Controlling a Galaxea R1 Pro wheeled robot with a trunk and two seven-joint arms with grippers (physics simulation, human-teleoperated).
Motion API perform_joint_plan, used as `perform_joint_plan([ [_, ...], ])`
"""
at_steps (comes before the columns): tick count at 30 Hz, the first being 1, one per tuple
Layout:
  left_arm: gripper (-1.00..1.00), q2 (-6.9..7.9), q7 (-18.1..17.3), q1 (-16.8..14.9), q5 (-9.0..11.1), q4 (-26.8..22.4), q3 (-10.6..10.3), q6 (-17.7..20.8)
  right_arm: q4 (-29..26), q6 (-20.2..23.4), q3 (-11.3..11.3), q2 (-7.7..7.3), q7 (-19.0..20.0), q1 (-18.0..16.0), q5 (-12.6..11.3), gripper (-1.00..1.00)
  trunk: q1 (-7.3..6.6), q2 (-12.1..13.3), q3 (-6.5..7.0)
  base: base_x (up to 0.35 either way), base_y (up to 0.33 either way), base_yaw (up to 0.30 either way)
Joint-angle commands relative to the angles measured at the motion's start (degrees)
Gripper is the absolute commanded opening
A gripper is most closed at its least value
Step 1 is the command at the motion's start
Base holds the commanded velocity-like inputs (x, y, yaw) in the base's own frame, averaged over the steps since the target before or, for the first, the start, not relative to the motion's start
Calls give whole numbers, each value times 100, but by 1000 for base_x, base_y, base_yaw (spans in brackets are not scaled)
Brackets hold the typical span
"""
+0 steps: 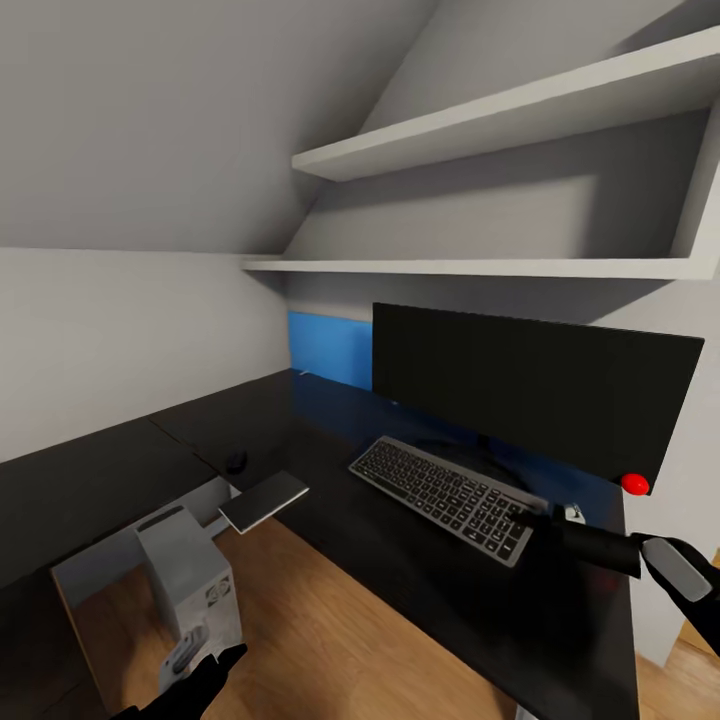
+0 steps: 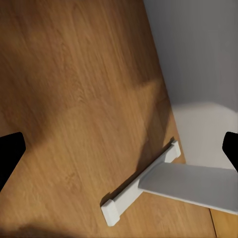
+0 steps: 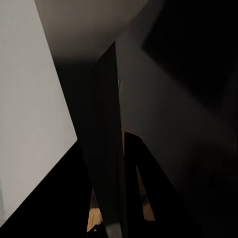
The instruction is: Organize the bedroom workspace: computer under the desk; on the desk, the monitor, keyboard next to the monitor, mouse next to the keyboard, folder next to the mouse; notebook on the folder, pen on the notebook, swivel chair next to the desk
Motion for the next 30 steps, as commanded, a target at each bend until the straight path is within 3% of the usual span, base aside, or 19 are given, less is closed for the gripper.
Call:
perform_joint_plan([
  [1, 100, 5, 5, -2, 28, -3, -6, 14, 6, 0, 32, 0, 59, -8, 44, -100, 0, -3, -9, 19, -30, 0],
  [5, 100, 10, 5, 0, 28, -3, -3, 15, 8, 0, 41, 119, 67, -8, 295, -100, 0, -3, -15, 10, -15, 0],
  [8, 100, 10, 4, 0, 33, -3, -2, 15, 8, 0, 42, 155, 79, -8, 350, -100, 0, -3, -17, 3, -5, 22],
  [16, 100, 11, 4, 0, 36, -3, -2, 11, 8, 0, 32, 174, 96, -8, 372, -100, 0, -3, -18, 1, -2, 119],
  [30, 100, -4, 7, 0, 27, -3, -2, 15, 8, 0, -14, 176, 95, -4, 376, -100, 0, -3, -18, 84, -72, 10],
])
